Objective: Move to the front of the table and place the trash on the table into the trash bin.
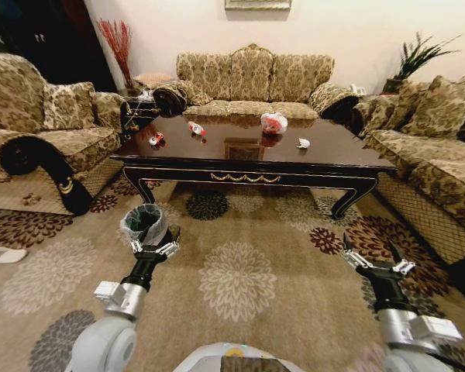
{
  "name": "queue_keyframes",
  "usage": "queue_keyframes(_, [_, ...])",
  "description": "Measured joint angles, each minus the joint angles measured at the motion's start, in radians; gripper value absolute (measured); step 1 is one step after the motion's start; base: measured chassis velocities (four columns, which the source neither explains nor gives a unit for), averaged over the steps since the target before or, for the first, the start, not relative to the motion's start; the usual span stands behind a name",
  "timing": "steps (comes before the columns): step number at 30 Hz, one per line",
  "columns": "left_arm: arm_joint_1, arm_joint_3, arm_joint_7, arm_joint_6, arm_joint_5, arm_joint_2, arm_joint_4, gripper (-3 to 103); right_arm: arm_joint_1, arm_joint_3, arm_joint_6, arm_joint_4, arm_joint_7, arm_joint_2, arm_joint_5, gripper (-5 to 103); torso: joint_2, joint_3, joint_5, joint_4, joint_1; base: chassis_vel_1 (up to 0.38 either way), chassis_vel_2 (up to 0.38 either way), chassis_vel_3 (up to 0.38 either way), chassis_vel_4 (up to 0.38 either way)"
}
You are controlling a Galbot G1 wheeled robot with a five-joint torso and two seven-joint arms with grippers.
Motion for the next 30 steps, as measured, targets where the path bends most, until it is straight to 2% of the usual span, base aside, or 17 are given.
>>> queue_keyframes(24, [0.010, -0.009, 0.007, 0.002, -0.012, 0.002, -0.011, 100, 0.001, -0.019, 0.005, 0.003, -0.015, 0.014, -0.068, 100, 0.000, 0.000, 0.0000, 0.0000, 0.000, 0.000, 0.000, 0.000, 0.000])
queue_keyframes(30, [0.009, -0.007, 0.010, 0.001, -0.011, 0.000, -0.011, 100, -0.007, -0.018, 0.011, 0.003, -0.014, 0.015, -0.070, 100, 0.000, 0.000, 0.0002, 0.0000, 0.000, 0.100, 0.099, -0.097, -0.099])
